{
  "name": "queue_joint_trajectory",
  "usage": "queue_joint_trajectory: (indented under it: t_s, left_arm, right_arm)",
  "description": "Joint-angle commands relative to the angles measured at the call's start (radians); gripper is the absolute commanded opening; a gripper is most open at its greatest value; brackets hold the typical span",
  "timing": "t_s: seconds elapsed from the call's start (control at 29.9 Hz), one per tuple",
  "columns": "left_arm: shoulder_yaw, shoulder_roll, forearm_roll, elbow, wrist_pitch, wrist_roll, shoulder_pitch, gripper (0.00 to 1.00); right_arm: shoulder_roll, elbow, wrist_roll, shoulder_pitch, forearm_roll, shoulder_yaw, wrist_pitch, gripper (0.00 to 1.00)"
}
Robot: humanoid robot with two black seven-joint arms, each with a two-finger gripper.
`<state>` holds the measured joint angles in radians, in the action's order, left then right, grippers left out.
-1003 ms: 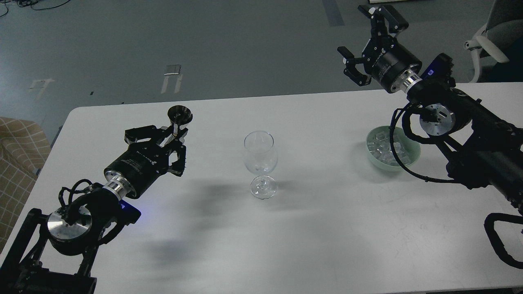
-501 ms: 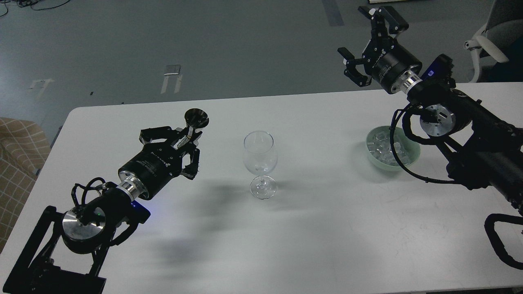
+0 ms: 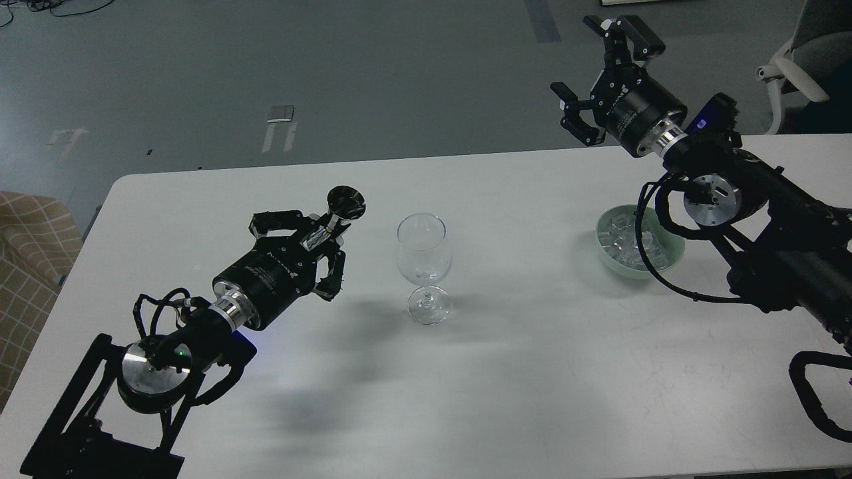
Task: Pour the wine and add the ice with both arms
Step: 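Lift the jigger with the left gripper and carry it toward the glass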
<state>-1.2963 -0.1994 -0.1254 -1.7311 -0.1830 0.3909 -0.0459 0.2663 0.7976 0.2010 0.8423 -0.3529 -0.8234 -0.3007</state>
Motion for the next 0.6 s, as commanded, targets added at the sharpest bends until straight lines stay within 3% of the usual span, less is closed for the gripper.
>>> queue_joint_trajectory:
  t_s: [0.0,0.57]
  left_arm:
    - [0.009,0.001,-0.014,-0.001,-0.013,0.000,-0.015,0.12]
    - [0.032,0.015,-0.023,-0.002,-0.052,0.017,-0.066,0.12]
  right_arm:
    - [-0.001,0.000,0.000,-0.002,-0.001,0.001,0.000,1.00]
    - [-0.001,0.000,0.000,-0.015,-0.011,0.000,0.000,1.00]
